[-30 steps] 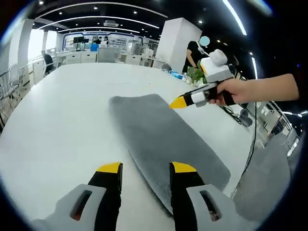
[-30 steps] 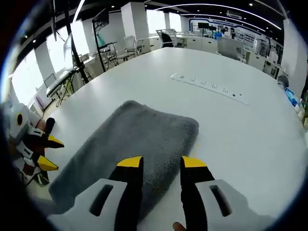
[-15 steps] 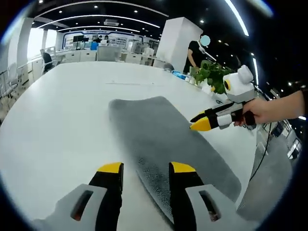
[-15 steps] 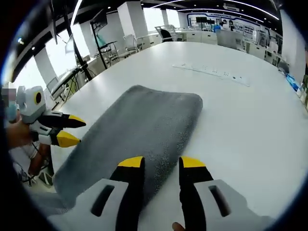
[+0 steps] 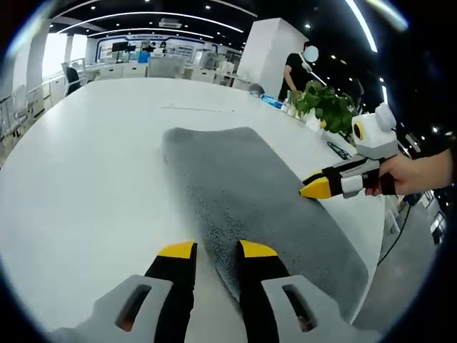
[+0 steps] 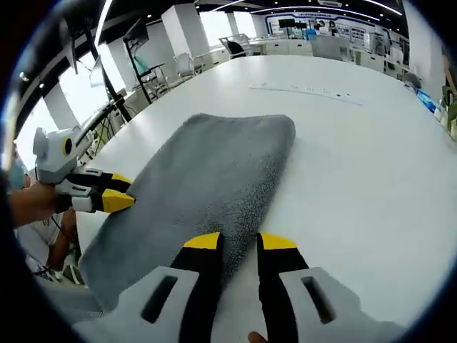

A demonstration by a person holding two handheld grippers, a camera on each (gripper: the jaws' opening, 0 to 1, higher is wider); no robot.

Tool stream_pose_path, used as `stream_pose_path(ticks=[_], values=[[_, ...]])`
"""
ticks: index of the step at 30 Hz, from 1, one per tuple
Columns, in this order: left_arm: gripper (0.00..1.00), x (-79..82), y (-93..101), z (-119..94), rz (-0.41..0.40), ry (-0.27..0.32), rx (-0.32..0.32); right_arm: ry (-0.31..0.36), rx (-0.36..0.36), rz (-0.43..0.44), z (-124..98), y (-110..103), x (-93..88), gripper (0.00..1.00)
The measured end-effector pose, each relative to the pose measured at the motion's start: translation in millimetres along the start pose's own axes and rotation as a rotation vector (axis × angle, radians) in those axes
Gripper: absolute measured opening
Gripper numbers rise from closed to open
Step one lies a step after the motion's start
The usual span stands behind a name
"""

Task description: Fold the towel on the table until its edges align and the towel forms a compact rectangular stack.

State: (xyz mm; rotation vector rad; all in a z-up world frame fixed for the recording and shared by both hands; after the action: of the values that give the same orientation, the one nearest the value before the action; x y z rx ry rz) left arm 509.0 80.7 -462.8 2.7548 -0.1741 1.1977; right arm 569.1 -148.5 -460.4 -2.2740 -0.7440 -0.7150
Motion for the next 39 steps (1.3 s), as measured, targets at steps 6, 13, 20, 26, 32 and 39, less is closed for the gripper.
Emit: stream_pose_path(ticks=[6,13,20,26,32,39], values=[[0.17,-0.9,8.7,4,-0.004,-0.003,0.016,0.007,0.016,-0.021,-2,-5,-3.9,0.04],[0.16,0.3,19.0,10,0.007,-0.004,-0.005,0.023,0.019,0.017,-11,1,-12.3,0.03],[0.16,1.0,42.8,16,0.051,-0.012,-0.029,0.035,-0.005,0.034,-30,9,-26.2,0.03],[0.15,5.4,81.3,19,0.090,-0.012,-0.080,0.076,-0.055,0.104,-62,36,-43.7,0.03],[0.15,11.3,122.4,24,0.151,-0.007,-0.106,0.085,-0.097,0.120,-89,53,-57.8,0.02],[0.15,14.4,152.8,28,0.201,-0.008,-0.151,0.091,-0.127,0.132,-111,71,-69.0,0.03]])
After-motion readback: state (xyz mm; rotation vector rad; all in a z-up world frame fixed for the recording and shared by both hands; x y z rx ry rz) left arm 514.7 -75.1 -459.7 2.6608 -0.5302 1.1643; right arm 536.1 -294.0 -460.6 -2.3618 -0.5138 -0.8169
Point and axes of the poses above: the point that each gripper's makers call its tool centre point, and the gripper's own axes: z roughly forward along the fingers, y roughly to its right, x roughly out of its top, the point moved 7 cm from there along -z, roughly backward along the fingers, and after that the axes turned 14 degrees about x, right-handed, at the moved point
